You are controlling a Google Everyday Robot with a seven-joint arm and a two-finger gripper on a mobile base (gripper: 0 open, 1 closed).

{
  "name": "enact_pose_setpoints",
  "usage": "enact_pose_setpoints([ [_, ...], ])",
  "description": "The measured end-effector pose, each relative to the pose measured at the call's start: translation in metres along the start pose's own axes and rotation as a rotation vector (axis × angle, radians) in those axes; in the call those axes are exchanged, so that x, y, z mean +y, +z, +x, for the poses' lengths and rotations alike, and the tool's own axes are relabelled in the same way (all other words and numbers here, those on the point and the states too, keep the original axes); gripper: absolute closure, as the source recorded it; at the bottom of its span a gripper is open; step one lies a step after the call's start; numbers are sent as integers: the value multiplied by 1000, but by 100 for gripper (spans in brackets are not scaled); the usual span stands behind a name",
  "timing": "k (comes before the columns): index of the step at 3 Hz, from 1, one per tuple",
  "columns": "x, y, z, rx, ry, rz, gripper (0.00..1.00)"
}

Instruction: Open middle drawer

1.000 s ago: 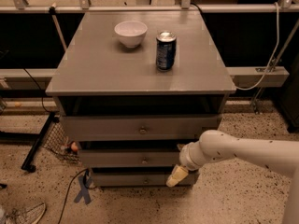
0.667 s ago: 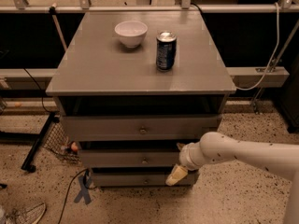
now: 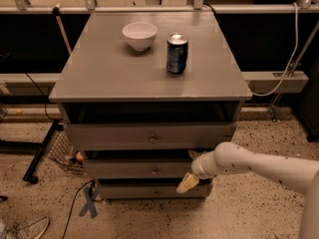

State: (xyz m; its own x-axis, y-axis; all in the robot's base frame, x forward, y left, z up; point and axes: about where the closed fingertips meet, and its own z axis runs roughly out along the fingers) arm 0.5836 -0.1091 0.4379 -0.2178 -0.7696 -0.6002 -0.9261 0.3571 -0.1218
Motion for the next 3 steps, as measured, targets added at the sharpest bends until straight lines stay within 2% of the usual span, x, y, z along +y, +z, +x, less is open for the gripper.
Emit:
enact_pose_setpoints([
  [2,-27,28,11,-23,2,5,0],
  [3,-32,33,9,-28,-11,3,16],
])
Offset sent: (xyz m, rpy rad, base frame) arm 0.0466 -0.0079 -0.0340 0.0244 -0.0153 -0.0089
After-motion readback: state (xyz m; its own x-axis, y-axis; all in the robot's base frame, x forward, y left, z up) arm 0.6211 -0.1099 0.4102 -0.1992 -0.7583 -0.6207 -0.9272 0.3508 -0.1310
